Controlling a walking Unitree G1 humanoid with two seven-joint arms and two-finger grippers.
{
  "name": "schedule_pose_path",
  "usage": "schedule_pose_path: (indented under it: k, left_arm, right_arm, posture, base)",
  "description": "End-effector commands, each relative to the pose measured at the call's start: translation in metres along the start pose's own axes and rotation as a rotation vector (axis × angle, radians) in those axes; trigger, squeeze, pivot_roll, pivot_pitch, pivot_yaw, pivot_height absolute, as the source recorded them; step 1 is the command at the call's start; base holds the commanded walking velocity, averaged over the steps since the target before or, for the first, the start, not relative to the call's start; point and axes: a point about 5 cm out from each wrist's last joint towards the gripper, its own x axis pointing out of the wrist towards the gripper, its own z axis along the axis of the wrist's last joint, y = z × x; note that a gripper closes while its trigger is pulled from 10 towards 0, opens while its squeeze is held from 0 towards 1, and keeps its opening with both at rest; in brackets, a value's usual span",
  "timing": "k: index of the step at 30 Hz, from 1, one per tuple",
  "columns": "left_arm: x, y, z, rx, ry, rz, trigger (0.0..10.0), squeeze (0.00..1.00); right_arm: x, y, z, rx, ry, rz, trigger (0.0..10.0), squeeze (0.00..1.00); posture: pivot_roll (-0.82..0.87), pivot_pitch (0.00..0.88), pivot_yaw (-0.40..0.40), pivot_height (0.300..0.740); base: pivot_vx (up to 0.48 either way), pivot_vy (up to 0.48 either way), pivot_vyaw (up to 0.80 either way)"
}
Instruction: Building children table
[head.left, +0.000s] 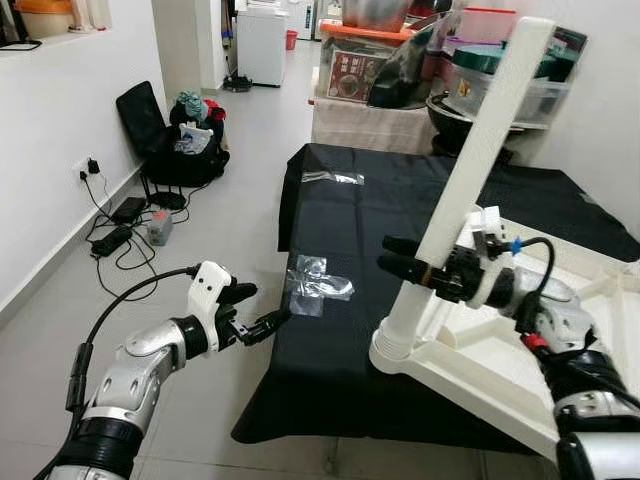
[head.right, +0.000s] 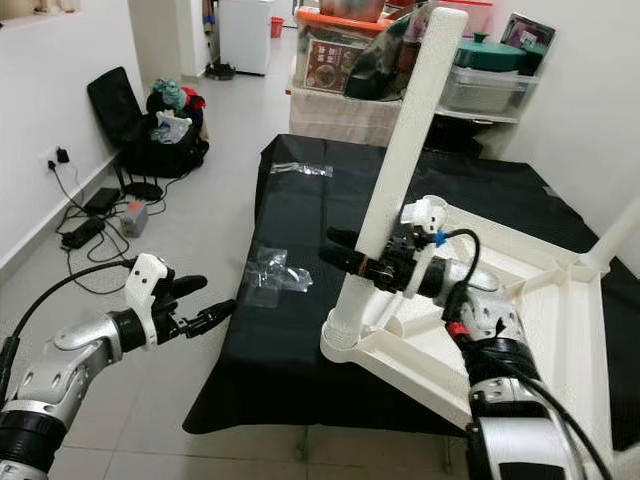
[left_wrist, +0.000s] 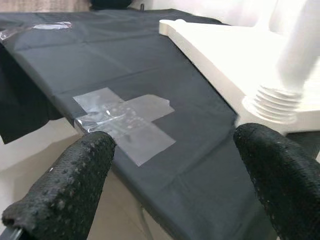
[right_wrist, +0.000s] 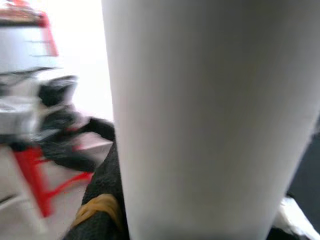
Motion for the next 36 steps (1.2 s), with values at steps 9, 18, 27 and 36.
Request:
schedule_pose_path:
  k: [9, 18, 27, 36]
  left_arm:
    - [-0.003, -0.003, -0.003, -0.007, -0.005, 0.011, 10.0, 0.0]
    - [0.005, -0.004, -0.002, -0.031, -0.014, 0.008, 10.0, 0.0]
    - [0.003, -0.005, -0.005, -0.036, -0.018, 0.029, 10.0, 0.0]
    - [0.005, -0.005, -0.005, -0.036, -0.024, 0.036, 10.0, 0.0]
  right_arm:
    - [-0.02, 0.004, -0.053, -0.005, 0.249, -0.679, 0.0, 0.0]
    - [-0.011, 0.039, -0.079, 0.23, 0.248, -1.137, 2.7, 0.0]
    - [-0.004, 0.05, -0.078, 0.214, 0.29, -1.33, 10.0, 0.0]
    - [-0.006, 0.055, -0.073, 0.18, 0.304, -1.38, 10.0, 0.0]
  posture:
    - [0.11, 0.0, -0.096, 0.74]
    - [0.09, 0.0, -0.095, 0.74]
    - [0.09, 0.0, -0.11, 0.74]
    - [0.08, 0.0, -0.112, 0.74]
  base:
    - [0.0, 0.0, 0.0]
    - [0.0, 0.0, 0.0]
    - [0.0, 0.0, 0.0]
    - [0.0, 0.0, 0.0]
